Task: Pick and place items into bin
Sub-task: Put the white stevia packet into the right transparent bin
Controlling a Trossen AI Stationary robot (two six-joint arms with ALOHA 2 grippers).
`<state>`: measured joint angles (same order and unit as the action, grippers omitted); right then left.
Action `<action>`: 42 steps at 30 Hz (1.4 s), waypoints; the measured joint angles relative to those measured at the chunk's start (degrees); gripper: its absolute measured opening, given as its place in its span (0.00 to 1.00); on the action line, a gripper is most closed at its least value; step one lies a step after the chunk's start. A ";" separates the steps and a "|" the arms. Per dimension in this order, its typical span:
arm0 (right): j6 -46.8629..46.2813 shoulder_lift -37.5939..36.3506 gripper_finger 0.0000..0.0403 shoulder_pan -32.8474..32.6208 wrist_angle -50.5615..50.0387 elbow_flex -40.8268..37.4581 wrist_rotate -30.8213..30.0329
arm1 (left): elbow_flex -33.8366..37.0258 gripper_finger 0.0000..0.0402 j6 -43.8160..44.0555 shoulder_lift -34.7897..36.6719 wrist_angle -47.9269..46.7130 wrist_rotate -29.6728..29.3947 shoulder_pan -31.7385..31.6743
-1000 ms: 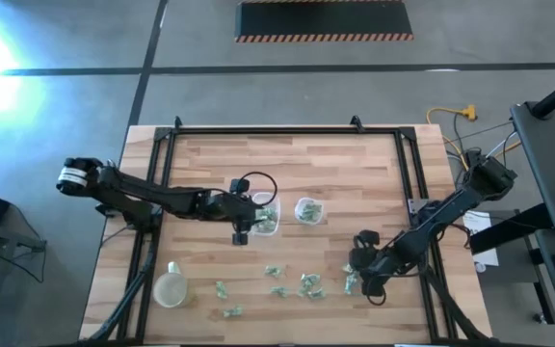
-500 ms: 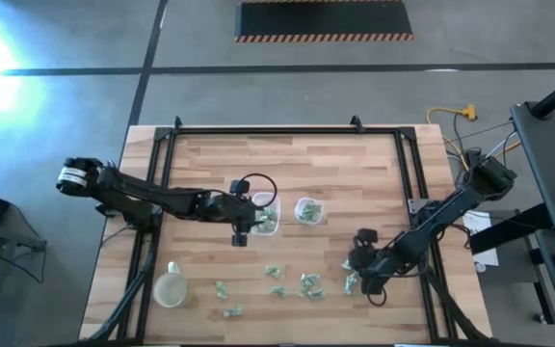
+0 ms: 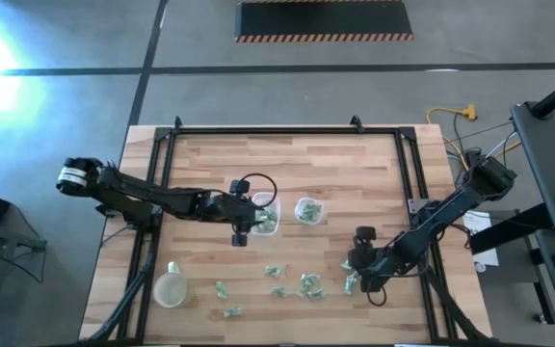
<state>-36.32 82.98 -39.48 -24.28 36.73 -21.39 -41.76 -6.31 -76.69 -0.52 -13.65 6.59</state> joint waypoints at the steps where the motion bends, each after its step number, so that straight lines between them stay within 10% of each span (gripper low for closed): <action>1: 0.01 0.00 0.29 0.00 0.22 -0.21 -0.18 | 0.00 0.35 0.00 0.00 0.01 0.00 0.00; 19: -1.93 -0.11 0.38 0.02 9.05 -6.79 -0.58 | 0.04 0.35 0.00 0.00 0.03 0.00 0.00; 42: 16.73 0.02 0.02 0.21 8.58 -2.45 -13.41 | 0.04 0.35 -0.02 0.00 0.16 0.00 -0.02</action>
<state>-19.59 83.00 -39.27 -15.70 34.28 -34.81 -41.71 -6.33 -76.69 -0.37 -13.65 6.57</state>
